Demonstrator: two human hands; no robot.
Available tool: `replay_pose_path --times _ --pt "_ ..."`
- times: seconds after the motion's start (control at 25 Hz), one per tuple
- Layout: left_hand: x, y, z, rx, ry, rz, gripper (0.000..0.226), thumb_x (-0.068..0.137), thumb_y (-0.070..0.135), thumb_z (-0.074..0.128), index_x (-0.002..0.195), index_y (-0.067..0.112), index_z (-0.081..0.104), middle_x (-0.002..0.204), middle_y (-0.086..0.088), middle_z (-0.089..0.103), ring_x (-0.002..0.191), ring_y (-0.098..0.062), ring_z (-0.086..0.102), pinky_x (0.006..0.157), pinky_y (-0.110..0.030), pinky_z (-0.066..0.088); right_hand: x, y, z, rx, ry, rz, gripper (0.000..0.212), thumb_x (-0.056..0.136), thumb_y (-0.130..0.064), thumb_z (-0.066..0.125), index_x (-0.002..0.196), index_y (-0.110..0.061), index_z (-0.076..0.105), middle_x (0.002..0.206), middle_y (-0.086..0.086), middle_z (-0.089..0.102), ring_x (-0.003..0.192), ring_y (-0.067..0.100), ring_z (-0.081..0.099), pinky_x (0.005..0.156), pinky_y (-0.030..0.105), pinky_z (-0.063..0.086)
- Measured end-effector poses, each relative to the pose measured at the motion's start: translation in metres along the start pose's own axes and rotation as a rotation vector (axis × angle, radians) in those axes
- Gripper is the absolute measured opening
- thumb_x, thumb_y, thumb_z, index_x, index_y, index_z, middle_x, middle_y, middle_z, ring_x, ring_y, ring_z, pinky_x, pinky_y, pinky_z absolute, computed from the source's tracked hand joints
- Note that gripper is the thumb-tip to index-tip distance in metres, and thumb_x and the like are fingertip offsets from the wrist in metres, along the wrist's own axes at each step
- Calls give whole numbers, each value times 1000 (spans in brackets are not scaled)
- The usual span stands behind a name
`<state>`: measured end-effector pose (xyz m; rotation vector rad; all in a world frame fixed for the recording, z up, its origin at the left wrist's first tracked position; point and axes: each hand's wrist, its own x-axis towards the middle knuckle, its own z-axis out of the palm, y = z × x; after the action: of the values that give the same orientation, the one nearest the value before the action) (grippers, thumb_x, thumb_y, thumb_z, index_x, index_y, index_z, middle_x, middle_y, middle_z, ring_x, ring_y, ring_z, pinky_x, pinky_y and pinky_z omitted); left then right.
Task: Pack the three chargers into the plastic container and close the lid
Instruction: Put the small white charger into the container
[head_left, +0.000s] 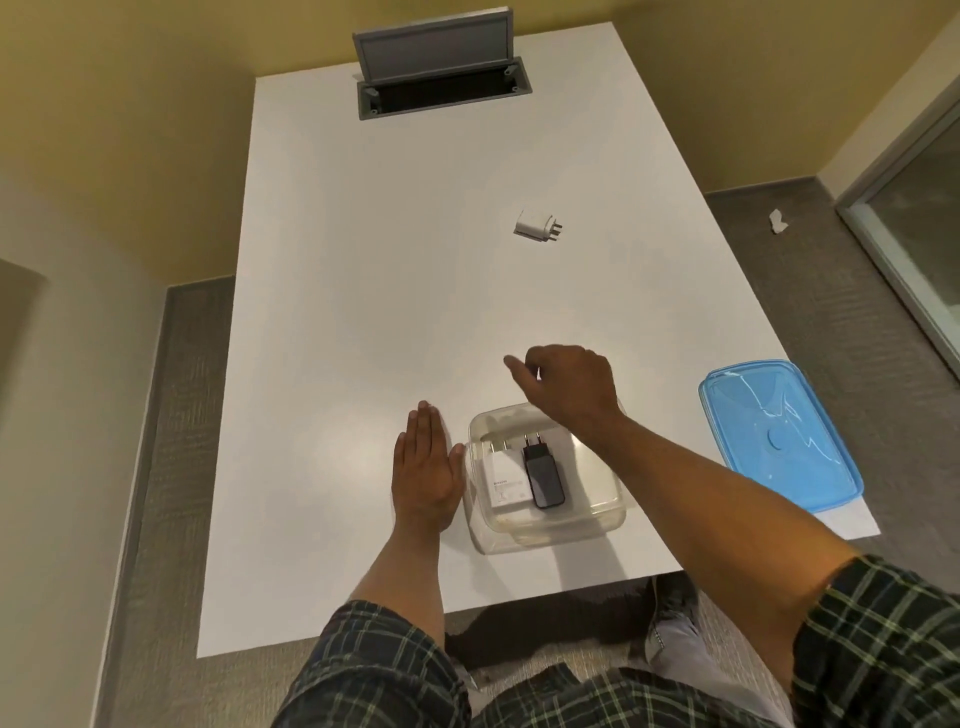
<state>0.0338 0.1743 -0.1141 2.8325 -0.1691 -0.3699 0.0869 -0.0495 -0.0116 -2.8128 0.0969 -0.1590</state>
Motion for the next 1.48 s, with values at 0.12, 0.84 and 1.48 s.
replay_pose_path --times 0.12,0.84,1.48 --pt "29 4 -2 38 -39 -28 68 108 45 15 163 12 -8 172 -6 -12 160 -23 -8 130 -43 4 36 3 3 61 12 119 47 94 -58 47 69 -22 67 67 -6 64 62 19 62 56 26 38" --pt "150 14 -5 17 221 -72 62 105 36 28 163 16 19 171 -1 17 159 -22 17 126 -43 22 242 44 49 -41 -302 105 49 95 -26 54 143 -20 48 144 10 44 131 33 47 97 46 49" --pt "151 13 -3 -5 231 -74 65 103 38 28 164 21 14 172 5 10 160 -16 8 127 -42 19 299 54 80 -357 -319 109 37 93 -7 52 129 -16 53 118 17 51 105 38 54 79 41 45"
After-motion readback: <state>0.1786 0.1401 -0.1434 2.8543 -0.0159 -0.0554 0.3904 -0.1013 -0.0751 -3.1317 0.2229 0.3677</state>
